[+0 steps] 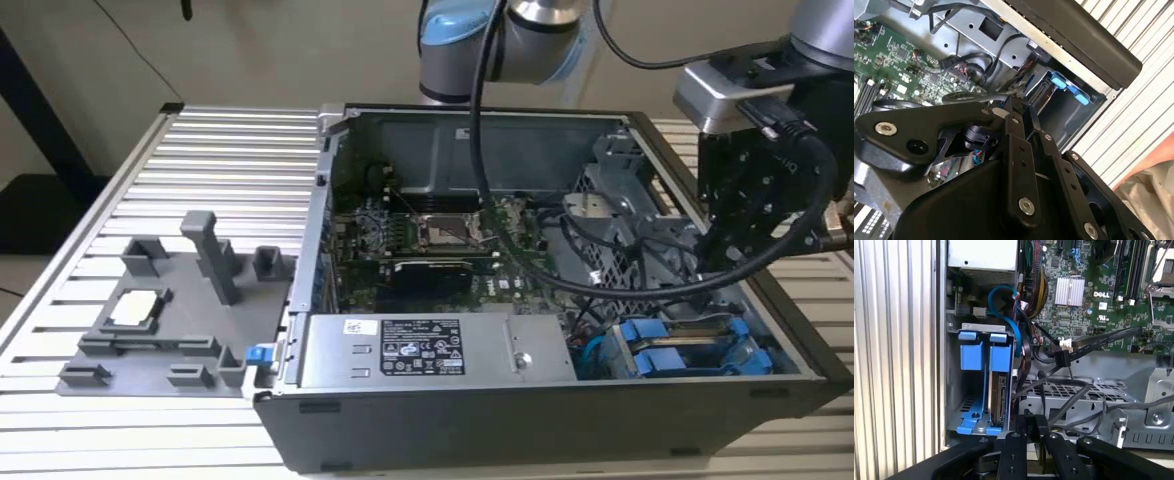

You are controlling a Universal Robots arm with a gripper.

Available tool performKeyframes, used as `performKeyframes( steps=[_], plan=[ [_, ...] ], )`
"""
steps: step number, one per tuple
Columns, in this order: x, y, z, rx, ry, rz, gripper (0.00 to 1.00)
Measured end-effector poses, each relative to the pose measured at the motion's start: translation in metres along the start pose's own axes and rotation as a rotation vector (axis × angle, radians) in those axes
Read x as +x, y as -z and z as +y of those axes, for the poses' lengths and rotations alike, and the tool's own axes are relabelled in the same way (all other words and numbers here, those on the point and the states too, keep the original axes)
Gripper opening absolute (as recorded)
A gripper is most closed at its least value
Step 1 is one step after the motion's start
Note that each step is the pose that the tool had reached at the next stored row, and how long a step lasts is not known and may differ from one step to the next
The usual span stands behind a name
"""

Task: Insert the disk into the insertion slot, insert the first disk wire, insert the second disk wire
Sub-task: 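Insert the first disk wire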

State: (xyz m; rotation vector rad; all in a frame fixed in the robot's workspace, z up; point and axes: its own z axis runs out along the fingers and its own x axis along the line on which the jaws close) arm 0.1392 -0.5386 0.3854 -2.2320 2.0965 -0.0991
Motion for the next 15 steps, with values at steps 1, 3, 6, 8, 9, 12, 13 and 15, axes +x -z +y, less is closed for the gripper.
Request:
performKeyframes(
  steps=[1,3,6,8,9,12,13,15],
  plan=[
    [0.0002,-0.0003,-0.0025,-0.0145,0.000,0.0000,0.19],
    [0.0005,-0.0010,-0.0074,-0.0419,0.000,-0.0004,0.19],
    [0.0009,-0.0017,-0.0137,-0.0740,-0.001,-0.0016,0.19],
    [0.0010,-0.0022,-0.0163,-0.0834,-0.001,-0.0024,0.19],
    [0.0010,-0.0025,-0.0168,-0.0843,-0.002,-0.0025,0.19],
    [0.0022,-0.0034,-0.0173,-0.0846,-0.010,-0.0017,0.19],
    [0.0027,-0.0039,-0.0173,-0.0846,-0.013,-0.0016,0.19],
    [0.0039,-0.0048,-0.0173,-0.0845,-0.019,-0.0012,0.19]
  ],
)
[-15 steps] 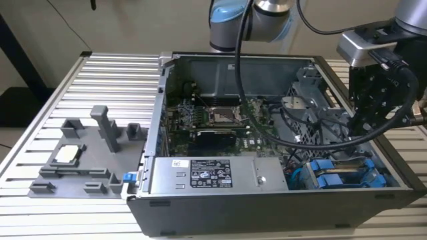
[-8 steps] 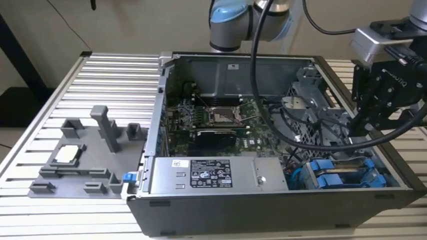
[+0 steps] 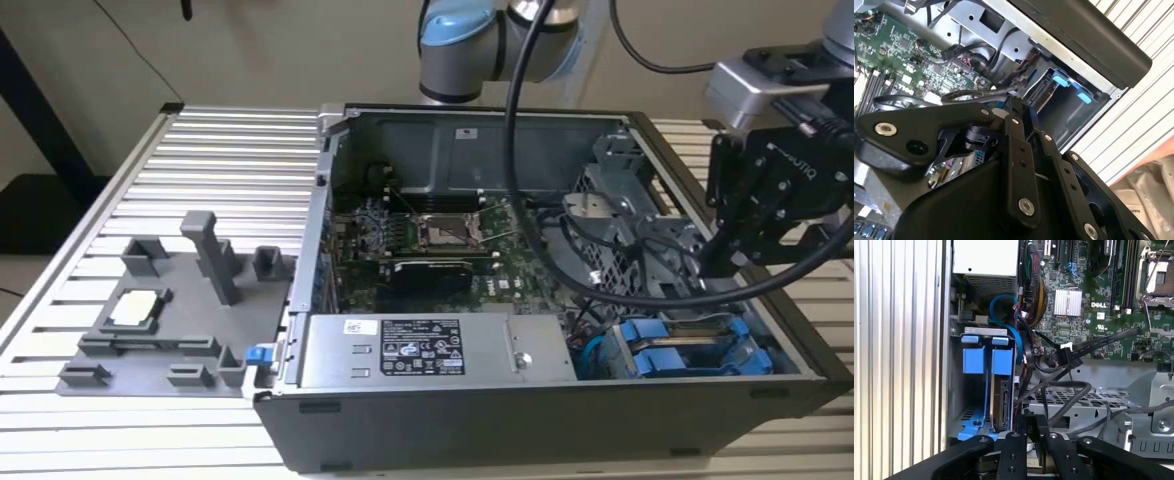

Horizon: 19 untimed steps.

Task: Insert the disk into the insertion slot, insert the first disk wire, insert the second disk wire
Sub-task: 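Insert the first disk wire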

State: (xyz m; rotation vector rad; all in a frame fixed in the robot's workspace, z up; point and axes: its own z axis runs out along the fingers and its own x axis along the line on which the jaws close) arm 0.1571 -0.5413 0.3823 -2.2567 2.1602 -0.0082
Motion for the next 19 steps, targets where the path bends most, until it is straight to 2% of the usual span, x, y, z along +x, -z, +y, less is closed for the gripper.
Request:
performKeyframes(
  steps=[15,19],
  plan=[
    [0.0123,-0.0063,0.0001,0.0003,-0.041,0.0001,0.19],
    [0.0151,-0.0073,-0.0011,-0.0010,-0.043,-0.0036,0.19]
  ],
)
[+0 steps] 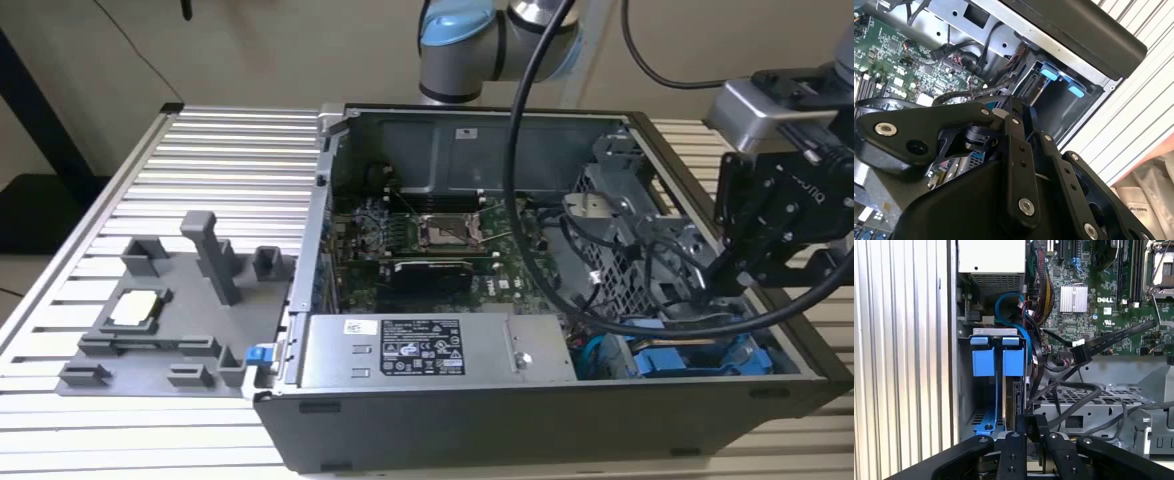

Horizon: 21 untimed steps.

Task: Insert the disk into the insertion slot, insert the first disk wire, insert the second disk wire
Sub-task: 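Insert the first disk wire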

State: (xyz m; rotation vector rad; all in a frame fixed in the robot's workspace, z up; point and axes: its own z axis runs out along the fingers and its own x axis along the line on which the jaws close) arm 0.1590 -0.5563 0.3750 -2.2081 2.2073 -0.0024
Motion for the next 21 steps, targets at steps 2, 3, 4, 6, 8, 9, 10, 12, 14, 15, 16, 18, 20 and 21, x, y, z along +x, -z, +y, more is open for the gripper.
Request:
performKeyframes(
  steps=[2,3,4,6,8,9,10,12,14,15,16,18,20,21],
  plan=[
    [0.0014,-0.0007,-0.0011,-0.0019,-0.001,-0.0001,0.19],
    [0.0021,-0.0012,-0.0018,-0.0030,-0.001,-0.0001,0.19],
    [0.0028,-0.0017,-0.0025,-0.0040,-0.002,-0.0002,0.19],
    [0.0043,-0.0029,-0.0035,-0.0053,-0.003,-0.0001,0.19],
    [0.0051,-0.0048,-0.0040,-0.0058,-0.005,-0.0008,0.19],
    [0.0053,-0.0058,-0.0041,-0.0059,-0.005,-0.0015,0.19],
    [0.0054,-0.0068,-0.0043,-0.0059,-0.005,-0.0024,0.19],
    [0.0055,-0.0091,-0.0045,-0.0061,-0.005,-0.0054,0.19],
    [0.0056,-0.0116,-0.0045,-0.0060,-0.005,-0.0086,0.19],
    [0.0055,-0.0128,-0.0045,-0.0060,-0.005,-0.0090,0.19],
    [0.0056,-0.0141,-0.0046,-0.0060,-0.005,-0.0090,0.19],
    [0.0056,-0.0165,-0.0048,-0.0060,-0.004,-0.0091,0.19],
    [0.0056,-0.0187,-0.0050,-0.0060,-0.003,-0.0091,0.19],
    [0.0056,-0.0196,-0.0051,-0.0060,-0.002,-0.0091,0.19]
  ],
)
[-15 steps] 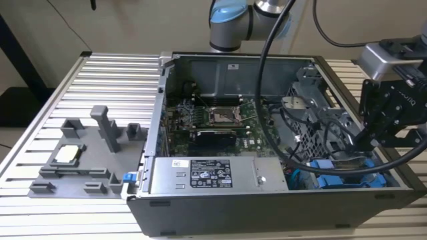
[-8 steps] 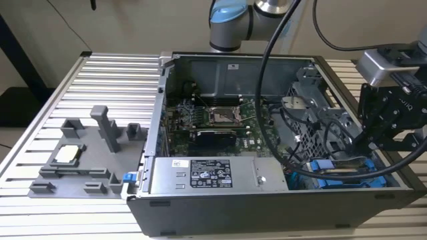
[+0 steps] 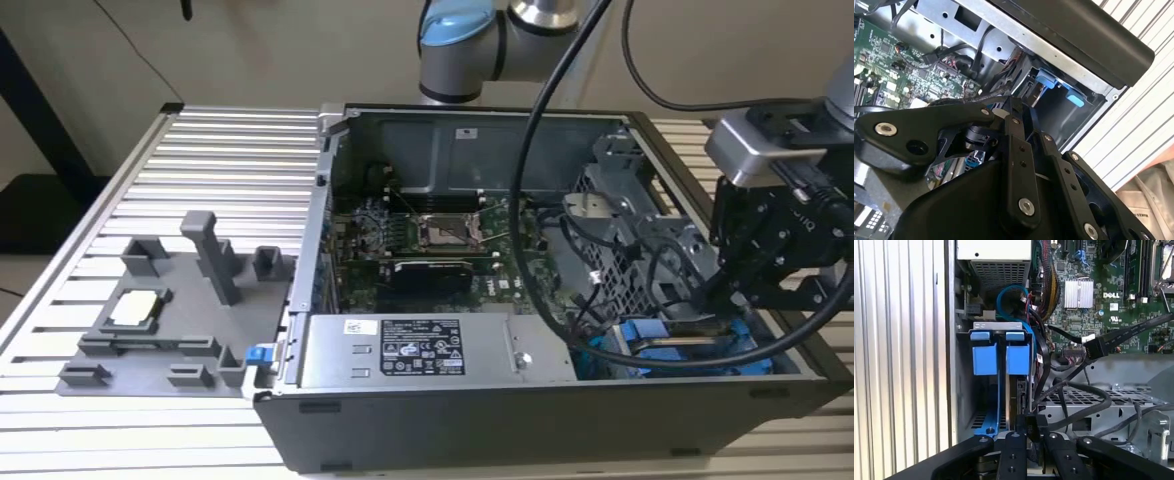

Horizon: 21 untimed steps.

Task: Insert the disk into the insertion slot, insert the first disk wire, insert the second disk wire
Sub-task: 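Insert the first disk wire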

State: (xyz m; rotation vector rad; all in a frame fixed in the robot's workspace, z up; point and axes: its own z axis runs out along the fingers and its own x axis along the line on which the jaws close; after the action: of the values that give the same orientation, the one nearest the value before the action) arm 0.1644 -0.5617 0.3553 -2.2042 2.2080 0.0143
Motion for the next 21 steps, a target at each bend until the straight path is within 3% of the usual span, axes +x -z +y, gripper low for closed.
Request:
performKeyframes(
  steps=[21],
  plan=[
    [0.0009,-0.0156,-0.0041,-0.0002,0.008,-0.0004,0.19]
  ],
)
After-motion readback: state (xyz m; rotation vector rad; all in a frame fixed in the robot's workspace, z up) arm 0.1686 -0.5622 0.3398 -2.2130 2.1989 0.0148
